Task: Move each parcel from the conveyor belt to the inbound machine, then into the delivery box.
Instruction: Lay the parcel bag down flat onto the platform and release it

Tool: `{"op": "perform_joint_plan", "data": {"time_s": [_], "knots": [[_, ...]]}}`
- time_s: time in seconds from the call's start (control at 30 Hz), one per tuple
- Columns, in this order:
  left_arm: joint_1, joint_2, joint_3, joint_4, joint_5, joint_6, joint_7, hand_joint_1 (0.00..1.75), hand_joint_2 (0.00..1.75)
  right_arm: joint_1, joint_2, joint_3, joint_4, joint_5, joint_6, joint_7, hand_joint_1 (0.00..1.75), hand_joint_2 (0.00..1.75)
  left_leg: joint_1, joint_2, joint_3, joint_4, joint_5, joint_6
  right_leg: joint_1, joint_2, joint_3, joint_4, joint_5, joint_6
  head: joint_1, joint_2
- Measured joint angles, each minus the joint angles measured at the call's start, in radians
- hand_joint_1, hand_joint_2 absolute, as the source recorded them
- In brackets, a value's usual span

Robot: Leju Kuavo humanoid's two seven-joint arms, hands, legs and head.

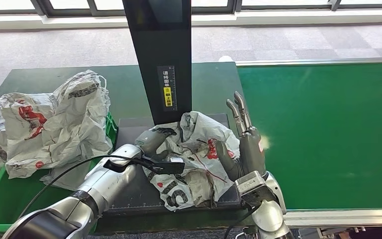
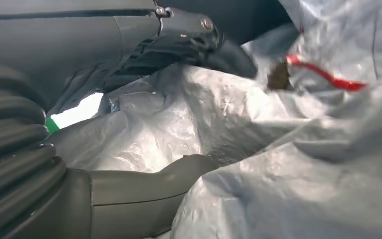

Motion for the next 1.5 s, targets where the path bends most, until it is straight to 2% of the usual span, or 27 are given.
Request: {"op": "perform_joint_plan", "data": {"time_s": [0.17,0.3,0.37,0.5,0.73,0.9,1.03,1.2,1.4,1.5], "knots": [[-0.023,0.013,-0.012,0.021,-0.013,-0.053,-0.058,1.75,1.75,0.006,0.000,0.000,0.000,-0.005,0.000,-0.009,0.00,0.00,0.000,0.000,0.002,0.000,0.000,0.000,0.000,0.000,0.001,0.000,0.000,0.000,0.000,0.000],[-0.029,0.019,-0.025,0.025,-0.017,-0.023,-0.061,1.75,1.75,0.021,0.000,0.000,0.000,-0.008,-0.002,-0.019,0.00,0.00,0.000,0.000,0.002,0.000,0.000,0.000,0.000,0.000,0.002,0.000,0.000,0.000,0.000,0.000],[-0.018,0.019,-0.027,0.020,-0.014,0.050,-0.051,1.75,1.75,0.030,0.000,-0.001,-0.002,-0.007,-0.002,-0.019,0.00,0.00,0.000,0.000,0.002,0.000,0.000,0.000,0.000,0.000,0.002,0.000,0.000,0.000,0.000,0.000],[0.049,0.020,-0.016,-0.044,-0.017,0.297,-0.010,1.75,1.75,0.060,0.001,-0.003,-0.027,0.002,-0.011,-0.017,0.00,0.00,0.000,0.000,0.001,0.000,0.000,0.000,0.000,0.001,0.000,0.000,0.000,0.000,0.000,0.000],[0.250,0.016,0.057,-0.382,-0.093,0.487,0.017,1.75,1.75,0.107,0.007,-0.014,-0.071,0.011,-0.037,-0.014,0.00,0.00,0.000,0.000,-0.002,0.000,-0.001,0.000,0.000,0.001,-0.003,0.000,0.000,0.000,0.000,0.000],[0.402,0.008,0.122,-0.670,-0.055,0.618,-0.020,1.75,1.75,0.139,0.007,-0.015,-0.094,0.012,-0.057,-0.009,0.00,0.00,0.000,0.001,-0.004,0.000,-0.002,0.001,0.000,0.001,-0.004,0.000,-0.001,0.000,0.000,0.000],[0.473,0.002,0.153,-0.810,-0.042,0.630,-0.036,1.75,1.75,0.150,0.010,-0.015,-0.104,0.012,-0.062,-0.007,0.00,0.00,0.000,0.000,-0.004,0.000,-0.002,0.001,0.000,0.001,-0.004,0.000,-0.002,0.000,0.000,0.000],[0.510,-0.001,0.172,-0.891,-0.039,0.631,-0.052,1.75,1.75,0.155,0.013,-0.015,-0.109,0.012,-0.062,-0.006,0.00,0.00,0.000,0.000,-0.004,0.000,-0.001,0.000,0.000,0.001,-0.004,0.000,-0.001,0.000,0.000,0.000],[0.607,-0.061,0.257,-1.081,-0.001,0.631,-0.203,1.75,1.75,0.153,0.020,-0.015,-0.114,0.009,-0.058,-0.003,0.00,0.00,0.000,0.001,-0.004,0.000,-0.001,0.000,0.000,0.001,-0.004,0.000,-0.001,0.000,0.000,0.000],[0.647,-0.091,0.335,-1.180,0.070,0.632,-0.287,1.75,1.75,0.148,0.023,-0.015,-0.114,0.010,-0.055,0.002,0.00,0.00,0.000,0.000,-0.005,0.000,-0.002,0.001,0.000,0.001,-0.005,0.000,-0.001,0.000,0.000,0.000]]}}
